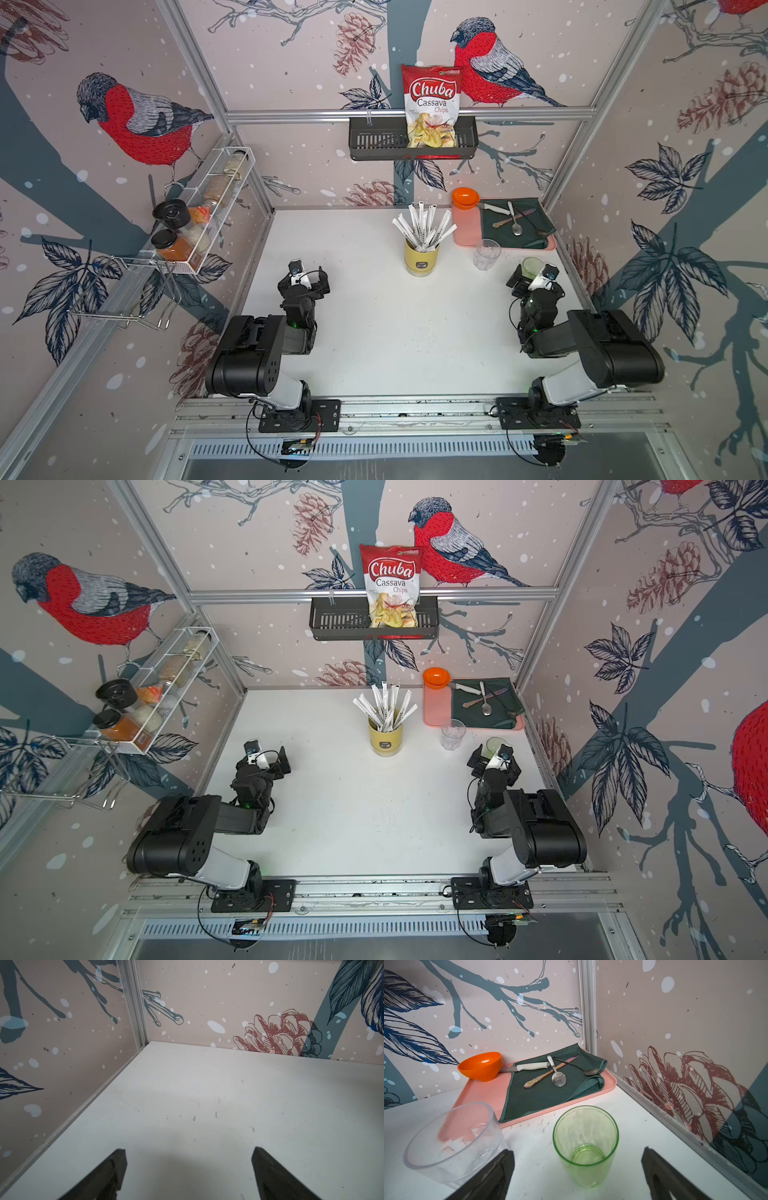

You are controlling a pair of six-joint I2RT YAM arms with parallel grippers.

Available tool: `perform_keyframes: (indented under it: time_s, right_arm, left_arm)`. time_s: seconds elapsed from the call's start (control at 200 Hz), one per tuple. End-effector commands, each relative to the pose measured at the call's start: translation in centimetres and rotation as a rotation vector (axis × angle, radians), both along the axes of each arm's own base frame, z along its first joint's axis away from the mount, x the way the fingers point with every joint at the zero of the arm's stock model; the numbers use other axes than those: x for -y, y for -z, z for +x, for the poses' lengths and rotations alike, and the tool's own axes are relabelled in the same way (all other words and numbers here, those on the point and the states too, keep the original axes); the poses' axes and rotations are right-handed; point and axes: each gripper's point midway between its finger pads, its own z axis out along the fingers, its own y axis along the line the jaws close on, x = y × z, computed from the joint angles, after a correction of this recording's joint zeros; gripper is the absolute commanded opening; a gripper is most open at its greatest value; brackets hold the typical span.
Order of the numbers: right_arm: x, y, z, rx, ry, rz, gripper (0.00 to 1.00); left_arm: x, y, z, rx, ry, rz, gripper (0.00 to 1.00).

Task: Take the straws out of the storage container
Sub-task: Pick up the straw from the container.

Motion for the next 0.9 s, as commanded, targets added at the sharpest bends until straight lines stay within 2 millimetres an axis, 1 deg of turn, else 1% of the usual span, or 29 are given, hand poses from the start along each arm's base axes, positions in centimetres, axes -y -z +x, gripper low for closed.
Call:
perform_keyframes:
  time_s: [0.0,0.48,0.64,0.73,0.775,0.81,0.83,0.845,0.895]
  right_arm:
    - [0.1,-1.3,0.1,0.050,0.010,-0.006,1.00]
    - [0.1,-1.3,0.2,0.051,0.010,-0.005,1.00]
    - [0.1,-1.2,0.1,0.049,0.008,-0.005,1.00]
    - [0.5,-1.7,0.0,0.060,0.040,-0.005,1.00]
    - [0.4,-1.6,-0.1,0.046,0.033,-0.001,1.00]
    - [0.0,-1.9,-0.2,0.052,0.014,-0.008,0.98]
    - [-0.2,-2.1,-0.3,0.060,-0.002,-0.019,0.96]
    - [-0.4,-2.7,-0.5,0.080,-0.005,-0.033,0.95]
    - [-0.8,-3.8,-1.0,0.084,0.047,-0.078,0.98]
  left_arm:
    - [-0.1,-1.3,0.3,0.050,-0.005,0.011,0.97]
    - [-0.1,-1.3,0.3,0.049,-0.004,0.010,0.97]
    - [-0.1,-1.4,0.3,0.054,-0.004,0.008,0.96]
    - [0.0,-1.4,0.2,0.055,-0.002,0.010,0.89]
    - [0.0,-2.3,0.3,0.088,0.000,0.019,0.83]
    - [0.2,-2.6,0.2,0.082,0.012,0.019,0.82]
    - [0.3,-3.0,0.3,0.079,0.019,0.022,0.81]
    - [0.4,-3.2,0.4,0.075,0.022,0.025,0.79]
    - [0.9,-4.2,0.3,0.065,0.032,0.042,0.77]
